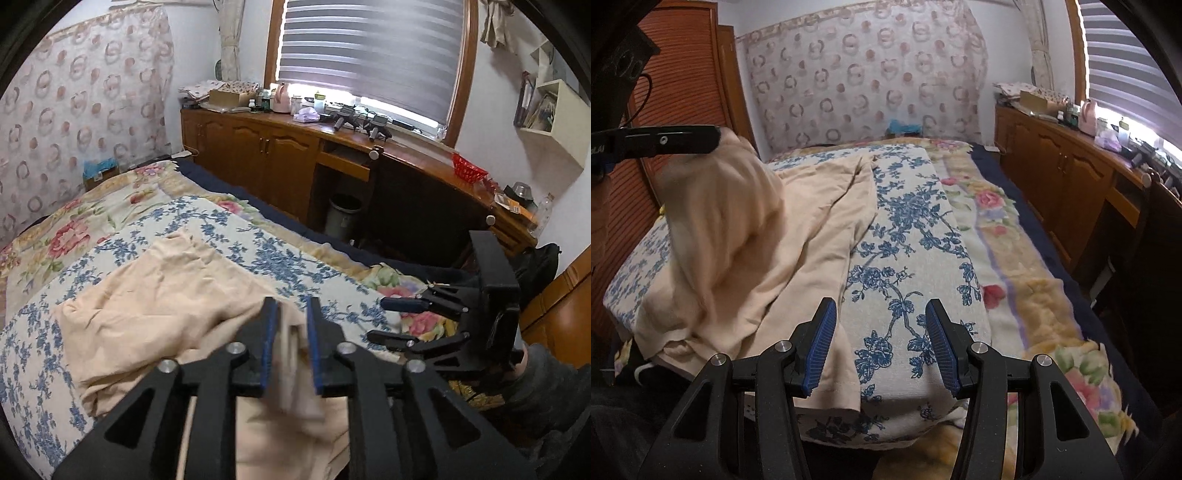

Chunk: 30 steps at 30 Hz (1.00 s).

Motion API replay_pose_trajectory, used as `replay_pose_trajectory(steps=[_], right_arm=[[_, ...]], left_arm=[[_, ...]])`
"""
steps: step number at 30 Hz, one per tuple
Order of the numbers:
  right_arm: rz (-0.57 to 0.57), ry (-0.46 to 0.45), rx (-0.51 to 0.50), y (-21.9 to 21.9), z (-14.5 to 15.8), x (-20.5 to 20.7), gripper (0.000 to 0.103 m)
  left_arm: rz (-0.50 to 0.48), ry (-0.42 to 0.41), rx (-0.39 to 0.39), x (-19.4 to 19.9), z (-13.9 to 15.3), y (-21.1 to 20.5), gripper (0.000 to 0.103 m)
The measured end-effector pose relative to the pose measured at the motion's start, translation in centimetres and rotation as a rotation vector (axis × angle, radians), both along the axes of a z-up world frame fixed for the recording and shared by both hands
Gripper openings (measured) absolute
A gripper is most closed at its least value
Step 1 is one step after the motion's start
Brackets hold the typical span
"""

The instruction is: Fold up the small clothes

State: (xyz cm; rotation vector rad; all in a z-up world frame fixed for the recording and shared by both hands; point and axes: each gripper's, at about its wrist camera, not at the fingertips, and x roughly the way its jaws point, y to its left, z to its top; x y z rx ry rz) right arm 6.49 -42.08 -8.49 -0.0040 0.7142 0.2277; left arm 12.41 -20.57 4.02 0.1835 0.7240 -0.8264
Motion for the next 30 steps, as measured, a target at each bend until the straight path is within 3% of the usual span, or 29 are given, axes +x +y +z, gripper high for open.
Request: replay_pose_trajectory(steps=[2, 4, 6, 10, 21, 30], right_arm=[[0.003, 0.002, 0.000, 0.1, -0.1, 0.2, 0.051], [0.008, 0.001, -0.002, 0.3, 0.0, 0.4, 0.051], [0.013, 0.002, -0.002, 0.6, 0.0, 0.9, 0.051], [0.040, 0.000, -0.020, 1.9, 0.5, 2.0, 0.051], [0.236, -0.008, -0.015, 9.1, 3.0, 7.5, 0.051], [0.430, 0.021, -0.082, 18.0, 4.1, 12.4, 0.051]], left_arm=[[0.017, -0.012, 0.002, 0.1, -0.1, 1.0, 0.036], [0.040, -0.018, 0.000, 0.3, -0.2, 2.5, 0.044], [0.075, -0.023, 0.006, 0.6, -0.4, 4.4, 0.046], [0.163, -0.022, 0.022, 1.5, -1.8, 8.8, 0.060], [0.416, 0.003, 0.054, 3.9, -6.3, 20.0, 0.060], [0.480, 0.006, 0.059, 5.2, -7.7, 23.8, 0.060]])
